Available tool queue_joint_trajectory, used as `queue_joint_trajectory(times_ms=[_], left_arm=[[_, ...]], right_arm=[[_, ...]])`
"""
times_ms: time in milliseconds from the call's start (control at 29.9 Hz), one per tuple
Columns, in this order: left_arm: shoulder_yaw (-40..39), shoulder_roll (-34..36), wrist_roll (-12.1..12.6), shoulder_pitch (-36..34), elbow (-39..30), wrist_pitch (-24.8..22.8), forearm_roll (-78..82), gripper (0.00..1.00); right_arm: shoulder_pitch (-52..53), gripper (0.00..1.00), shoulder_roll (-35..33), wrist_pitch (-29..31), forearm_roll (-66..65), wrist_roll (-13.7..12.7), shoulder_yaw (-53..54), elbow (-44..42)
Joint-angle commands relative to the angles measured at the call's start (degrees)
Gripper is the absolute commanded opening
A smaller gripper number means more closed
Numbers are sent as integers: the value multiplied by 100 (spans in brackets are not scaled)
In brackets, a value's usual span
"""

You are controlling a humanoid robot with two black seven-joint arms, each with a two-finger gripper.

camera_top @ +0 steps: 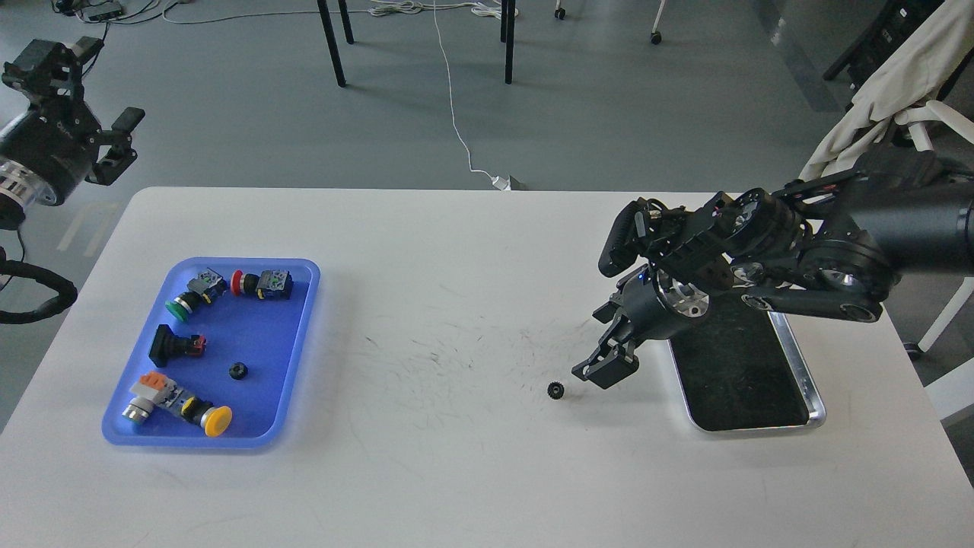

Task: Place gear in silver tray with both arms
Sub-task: 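Reach the right gripper over the black gear on the table, then lower the right gripper and grasp the black gear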

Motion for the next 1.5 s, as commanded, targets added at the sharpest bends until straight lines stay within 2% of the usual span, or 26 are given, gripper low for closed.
queue_joint_trajectory(times_ms=[0, 167, 501, 802, 1070, 1337, 1404, 1471], left_arm=[[-59, 5, 0, 2, 1, -7, 15, 98], [-59, 5, 0, 11, 9, 2, 6, 98], [-68, 14, 0, 64, 27, 2, 6, 98], [-77, 14, 0, 64, 27, 2, 6, 98], [-77, 75, 0, 64, 27, 2, 15, 98], [-77, 31, 0, 73, 124, 10, 15, 98], [-77, 31, 0, 73, 124, 10, 15, 98], [-77, 31, 0, 64, 124, 10, 15, 98]], right_arm=[[95, 98, 332, -4, -32, -2, -51, -42], [262, 97, 842, -4, -128, -2, -306, -69], [324, 96, 1282, -4, -243, -2, -614, -95], [166, 94, 1291, -4, -234, -2, -693, -455], [245, 87, 1291, 14, -234, -2, -781, -359], [140, 87, 1291, 23, -120, -2, -860, -499], [122, 93, 1291, 119, -24, -2, -860, -666], [113, 94, 1291, 277, 186, -2, -851, -763]])
